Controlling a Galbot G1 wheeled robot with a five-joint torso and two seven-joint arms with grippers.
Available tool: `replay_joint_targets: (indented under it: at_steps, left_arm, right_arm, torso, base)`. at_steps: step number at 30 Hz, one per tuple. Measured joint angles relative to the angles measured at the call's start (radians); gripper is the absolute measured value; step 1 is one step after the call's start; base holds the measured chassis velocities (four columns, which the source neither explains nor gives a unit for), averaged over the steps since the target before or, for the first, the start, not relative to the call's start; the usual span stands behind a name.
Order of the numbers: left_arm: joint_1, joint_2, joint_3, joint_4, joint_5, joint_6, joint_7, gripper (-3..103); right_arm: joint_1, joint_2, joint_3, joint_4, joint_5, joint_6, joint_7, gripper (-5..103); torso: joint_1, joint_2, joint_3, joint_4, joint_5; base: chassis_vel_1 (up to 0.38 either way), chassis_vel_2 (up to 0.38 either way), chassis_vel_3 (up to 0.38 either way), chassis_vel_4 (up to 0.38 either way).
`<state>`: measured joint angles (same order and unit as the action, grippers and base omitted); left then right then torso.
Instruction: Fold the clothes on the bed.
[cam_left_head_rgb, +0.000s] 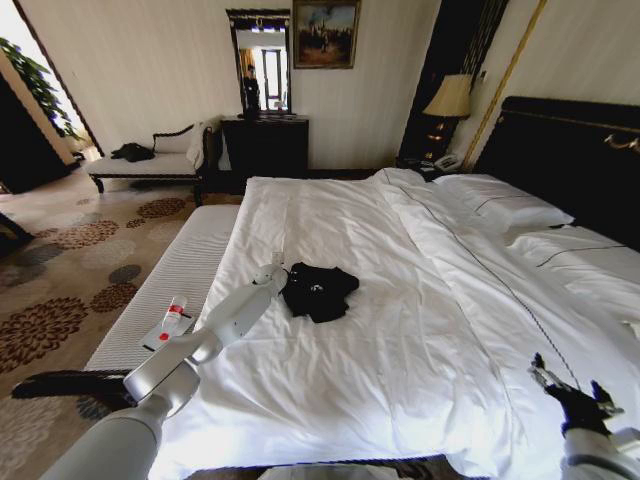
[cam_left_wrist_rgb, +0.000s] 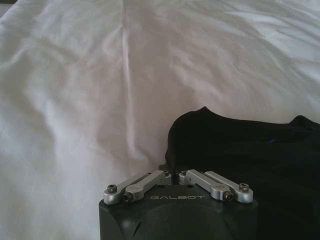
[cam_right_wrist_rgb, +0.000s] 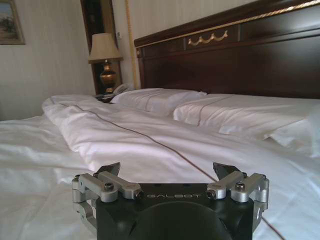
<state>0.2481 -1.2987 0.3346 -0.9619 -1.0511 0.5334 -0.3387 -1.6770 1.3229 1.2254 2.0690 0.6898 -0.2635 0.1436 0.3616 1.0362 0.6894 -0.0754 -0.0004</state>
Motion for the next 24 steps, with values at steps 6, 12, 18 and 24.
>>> replay_joint_targets:
  at_steps: [6, 12, 18, 24]
  left_arm:
    - [0.010, 0.006, -0.002, -0.008, 0.004, -0.009, -0.001, 1]
    - [0.031, 0.012, -0.003, -0.027, 0.010, -0.028, -0.003, 1]
    - [0.062, 0.016, -0.006, -0.070, 0.012, -0.045, -0.016, 1]
    - [0.078, 0.034, -0.002, -0.113, 0.007, -0.047, -0.028, 1]
  right_arm:
    - [0.122, -0.178, -0.085, -0.024, 0.217, -0.134, 0.027, 100]
    - [0.344, -0.431, -0.324, -0.159, 0.501, -0.266, 0.030, 100]
    - [0.710, -0.482, -0.658, -0.397, 0.735, -0.384, 0.076, 100]
    - [1.005, -0.445, -0.921, -0.606, 0.730, -0.402, 0.029, 100]
  torso:
    - [0.000, 0.000, 0.000, 0.0000, 0.0001]
    - [0.000, 0.000, 0.000, -0.0003, 0.0002]
    - [0.000, 0.000, 0.000, 0.0004, -0.0001]
    - [0.000, 0.000, 0.000, 0.0001, -0.0006]
  base:
    - [0.000, 0.000, 0.000, 0.000]
    - [0.000, 0.000, 0.000, 0.000]
    - [0.000, 0.000, 0.000, 0.000]
    - [0.000, 0.000, 0.000, 0.000]
